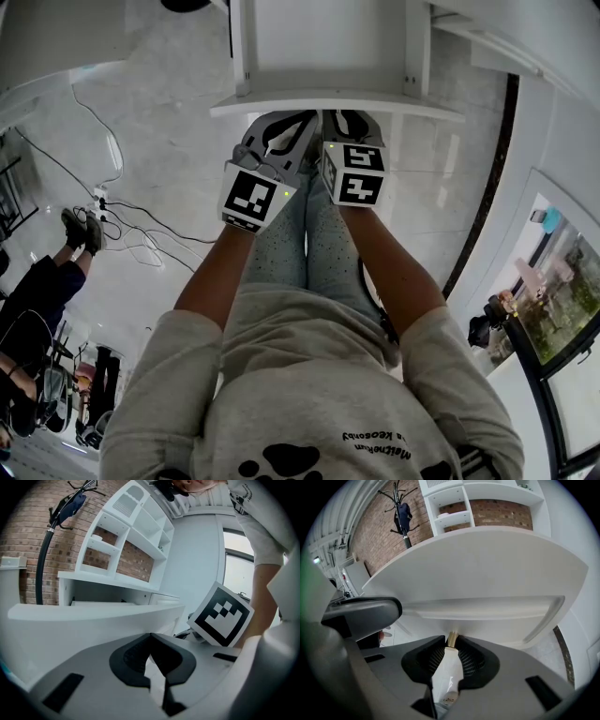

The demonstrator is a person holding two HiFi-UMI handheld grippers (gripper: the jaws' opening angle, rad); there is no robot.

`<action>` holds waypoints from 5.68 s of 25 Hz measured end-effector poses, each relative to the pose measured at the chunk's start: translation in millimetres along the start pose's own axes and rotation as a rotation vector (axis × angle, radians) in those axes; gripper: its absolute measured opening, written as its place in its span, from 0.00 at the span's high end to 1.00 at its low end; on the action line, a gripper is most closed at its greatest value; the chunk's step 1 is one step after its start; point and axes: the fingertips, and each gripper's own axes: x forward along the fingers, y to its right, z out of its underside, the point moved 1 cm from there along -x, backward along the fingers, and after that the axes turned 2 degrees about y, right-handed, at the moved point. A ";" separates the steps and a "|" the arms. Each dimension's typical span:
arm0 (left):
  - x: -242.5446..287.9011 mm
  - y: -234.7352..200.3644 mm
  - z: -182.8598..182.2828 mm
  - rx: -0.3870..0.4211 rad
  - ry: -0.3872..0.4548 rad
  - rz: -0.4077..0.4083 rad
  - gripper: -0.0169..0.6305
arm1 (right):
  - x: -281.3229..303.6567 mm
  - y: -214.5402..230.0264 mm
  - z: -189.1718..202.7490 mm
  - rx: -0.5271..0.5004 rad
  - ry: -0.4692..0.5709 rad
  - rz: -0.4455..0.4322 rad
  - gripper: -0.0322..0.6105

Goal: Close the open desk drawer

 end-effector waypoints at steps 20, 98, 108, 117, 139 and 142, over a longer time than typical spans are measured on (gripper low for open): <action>41.4 -46.4 -24.1 -0.021 0.011 -0.050 0.95 | 38.5 17.6 -49.7 0.021 0.062 -0.007 0.79; 91.6 -115.6 -94.8 -0.107 0.014 -0.192 0.95 | 55.5 32.2 -165.1 -0.145 0.101 -0.056 0.78; 66.1 -98.3 -141.1 -0.055 0.061 -0.181 0.95 | -1.6 36.9 -196.0 -0.194 0.190 -0.008 0.78; 18.7 -54.4 -194.6 -0.018 0.135 -0.170 0.95 | -87.0 40.0 -231.1 -0.183 0.301 -0.015 0.86; -153.8 74.7 -300.5 0.034 0.303 -0.180 0.95 | -328.6 -57.3 -251.2 -0.229 0.595 -0.043 0.90; -172.6 95.1 -303.0 0.039 0.309 -0.175 0.95 | -354.8 -65.3 -243.9 -0.232 0.619 -0.037 0.90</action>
